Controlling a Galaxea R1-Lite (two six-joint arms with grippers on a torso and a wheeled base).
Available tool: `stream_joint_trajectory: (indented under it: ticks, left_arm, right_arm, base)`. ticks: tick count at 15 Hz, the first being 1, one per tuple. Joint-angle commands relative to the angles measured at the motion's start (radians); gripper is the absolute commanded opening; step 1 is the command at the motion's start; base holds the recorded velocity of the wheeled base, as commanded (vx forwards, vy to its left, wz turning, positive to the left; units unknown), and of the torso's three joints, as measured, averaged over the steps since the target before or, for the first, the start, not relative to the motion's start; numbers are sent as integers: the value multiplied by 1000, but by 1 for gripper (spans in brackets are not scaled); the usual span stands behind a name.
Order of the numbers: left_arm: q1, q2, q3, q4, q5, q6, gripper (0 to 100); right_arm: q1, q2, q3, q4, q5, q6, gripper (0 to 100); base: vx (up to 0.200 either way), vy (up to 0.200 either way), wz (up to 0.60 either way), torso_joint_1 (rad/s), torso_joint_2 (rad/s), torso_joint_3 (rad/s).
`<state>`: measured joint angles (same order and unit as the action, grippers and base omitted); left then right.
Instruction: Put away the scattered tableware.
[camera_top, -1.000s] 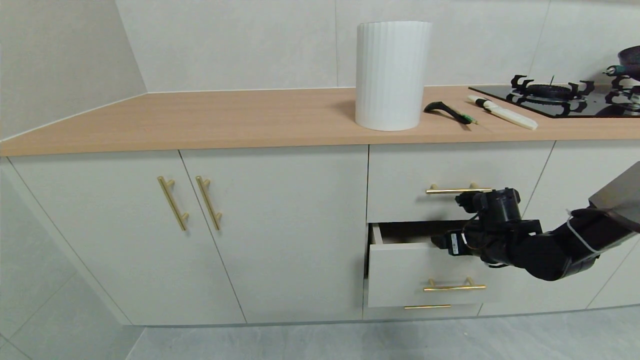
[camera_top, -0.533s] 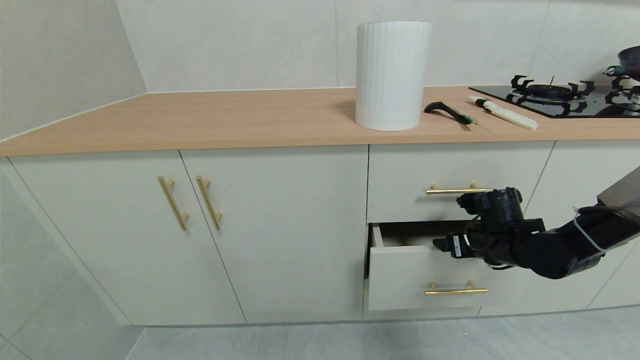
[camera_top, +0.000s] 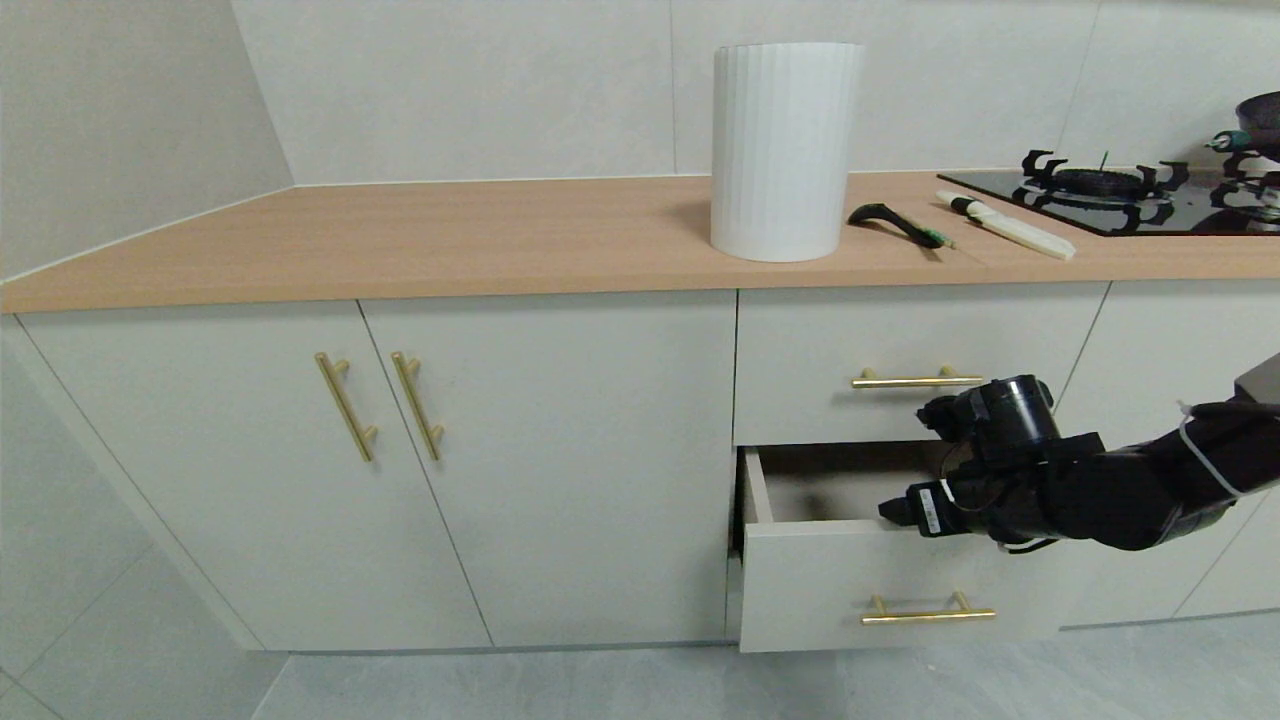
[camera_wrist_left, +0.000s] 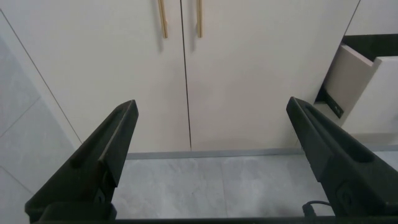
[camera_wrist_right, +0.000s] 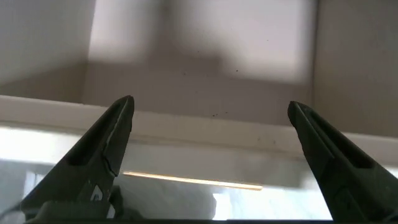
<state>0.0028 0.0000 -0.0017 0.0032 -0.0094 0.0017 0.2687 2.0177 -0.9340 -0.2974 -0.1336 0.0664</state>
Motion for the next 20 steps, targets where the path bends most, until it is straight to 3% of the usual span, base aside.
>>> stream_joint_trajectory:
  ticks: [1,14,20]
  left_arm:
    - [0,2,0,0,0,0,100]
    - [0,0,0,0,0,0,100]
    - [0,0,0,0,0,0,100]
  right_arm:
    - [4,-34,-2,32,2,-2,100]
    - [90,-186,1,518,2,-145,100]
    - [207,-220,6,725,-6,-171,100]
  base:
    - [0,0,0,0,0,0]
    - [0,0,0,0,0,0]
    - [0,0,0,0,0,0]
